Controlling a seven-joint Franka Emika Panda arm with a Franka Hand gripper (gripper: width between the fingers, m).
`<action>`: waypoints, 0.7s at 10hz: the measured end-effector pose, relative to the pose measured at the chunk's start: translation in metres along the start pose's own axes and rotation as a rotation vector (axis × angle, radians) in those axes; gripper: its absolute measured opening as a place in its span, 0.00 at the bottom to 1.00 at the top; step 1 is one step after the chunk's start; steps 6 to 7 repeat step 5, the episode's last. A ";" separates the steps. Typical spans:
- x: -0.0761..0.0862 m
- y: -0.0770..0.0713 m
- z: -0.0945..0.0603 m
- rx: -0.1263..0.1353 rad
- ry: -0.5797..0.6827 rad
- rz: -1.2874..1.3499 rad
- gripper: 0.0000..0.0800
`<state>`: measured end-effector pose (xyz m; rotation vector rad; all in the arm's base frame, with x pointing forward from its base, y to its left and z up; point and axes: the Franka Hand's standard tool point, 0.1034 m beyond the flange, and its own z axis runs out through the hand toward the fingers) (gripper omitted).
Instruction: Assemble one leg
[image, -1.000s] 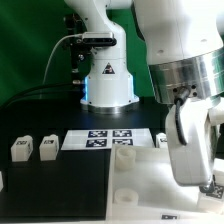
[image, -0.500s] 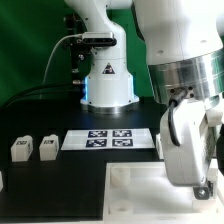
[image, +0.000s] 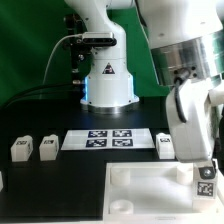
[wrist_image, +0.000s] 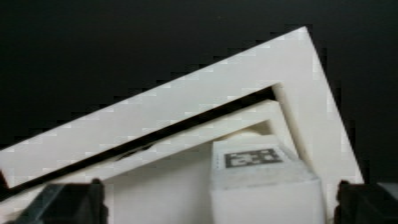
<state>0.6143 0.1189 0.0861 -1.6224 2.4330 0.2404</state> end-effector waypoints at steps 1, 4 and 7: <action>-0.001 0.001 0.001 -0.001 0.001 -0.002 0.81; -0.001 0.001 0.002 -0.002 0.001 -0.003 0.81; 0.000 0.001 0.002 -0.003 0.002 -0.003 0.81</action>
Offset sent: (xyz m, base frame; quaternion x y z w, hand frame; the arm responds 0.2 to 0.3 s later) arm 0.0000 0.0000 0.0000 0.0000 0.0000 0.0000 1.0000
